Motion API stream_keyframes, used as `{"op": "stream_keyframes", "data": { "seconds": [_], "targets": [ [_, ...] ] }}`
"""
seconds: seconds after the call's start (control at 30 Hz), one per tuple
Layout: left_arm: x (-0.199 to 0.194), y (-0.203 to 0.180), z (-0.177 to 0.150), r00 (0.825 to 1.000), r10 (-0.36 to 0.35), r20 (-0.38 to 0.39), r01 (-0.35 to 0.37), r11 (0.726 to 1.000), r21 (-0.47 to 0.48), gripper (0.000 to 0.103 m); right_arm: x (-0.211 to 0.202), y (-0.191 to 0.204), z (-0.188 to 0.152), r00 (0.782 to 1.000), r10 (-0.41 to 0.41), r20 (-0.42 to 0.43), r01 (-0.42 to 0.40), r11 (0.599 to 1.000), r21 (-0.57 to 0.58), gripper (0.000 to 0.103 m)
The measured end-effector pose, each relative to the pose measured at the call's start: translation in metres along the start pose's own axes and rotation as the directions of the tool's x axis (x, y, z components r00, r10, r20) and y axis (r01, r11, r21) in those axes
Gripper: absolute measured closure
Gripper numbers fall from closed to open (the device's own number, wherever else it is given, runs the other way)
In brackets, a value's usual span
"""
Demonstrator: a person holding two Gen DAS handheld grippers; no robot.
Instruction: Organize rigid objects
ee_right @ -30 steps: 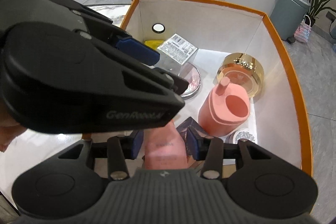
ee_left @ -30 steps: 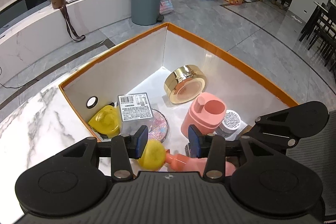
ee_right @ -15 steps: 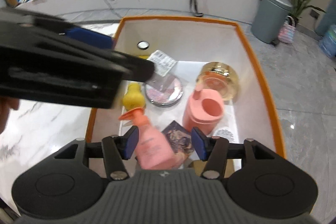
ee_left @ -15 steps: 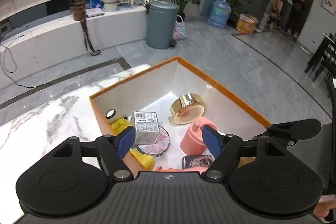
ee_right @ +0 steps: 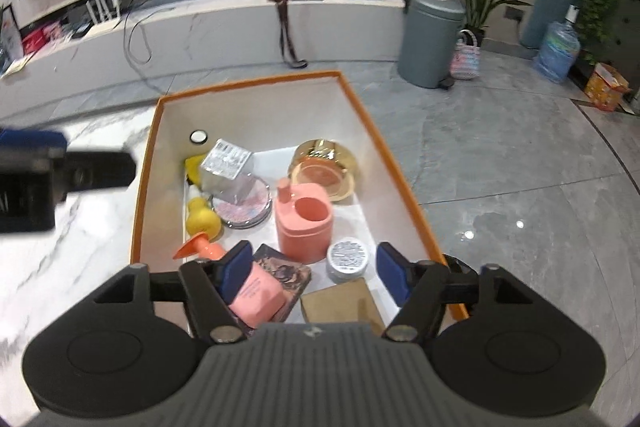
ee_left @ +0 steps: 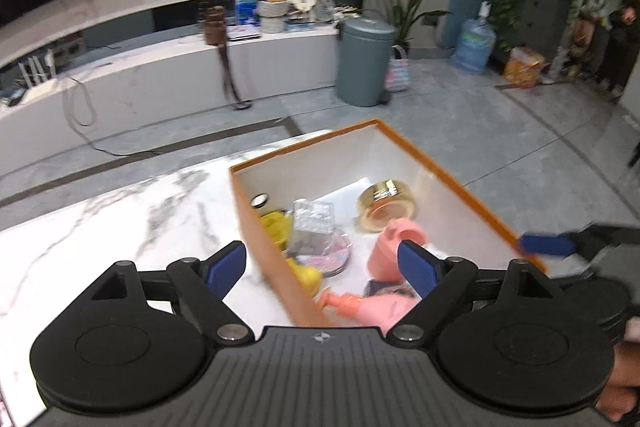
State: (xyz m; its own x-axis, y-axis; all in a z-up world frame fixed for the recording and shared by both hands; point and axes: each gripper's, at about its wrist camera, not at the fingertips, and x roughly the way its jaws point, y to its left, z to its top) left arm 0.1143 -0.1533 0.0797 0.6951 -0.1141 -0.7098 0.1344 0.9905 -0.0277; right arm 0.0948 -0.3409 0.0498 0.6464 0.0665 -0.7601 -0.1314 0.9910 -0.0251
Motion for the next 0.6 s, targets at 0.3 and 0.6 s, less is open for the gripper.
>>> {"op": "stream_keyframes", "data": {
  "seconds": [0.3, 0.6],
  "targets": [
    [-0.002, 0.007, -0.023, 0.998, 0.011, -0.055, -0.015, 0.997, -0.076, 0.003, -0.011, -0.007, -0.006, 0.999, -0.025, 0.035, 0.024, 0.999, 0.032, 0.024],
    [-0.004, -0.005, -0.027, 0.998, -0.005, -0.057, 0.001, 0.998, -0.059, 0.003, -0.011, -0.005, -0.008, 0.999, -0.027, 0.028, 0.027, 1.000, 0.016, 0.023]
  ]
}}
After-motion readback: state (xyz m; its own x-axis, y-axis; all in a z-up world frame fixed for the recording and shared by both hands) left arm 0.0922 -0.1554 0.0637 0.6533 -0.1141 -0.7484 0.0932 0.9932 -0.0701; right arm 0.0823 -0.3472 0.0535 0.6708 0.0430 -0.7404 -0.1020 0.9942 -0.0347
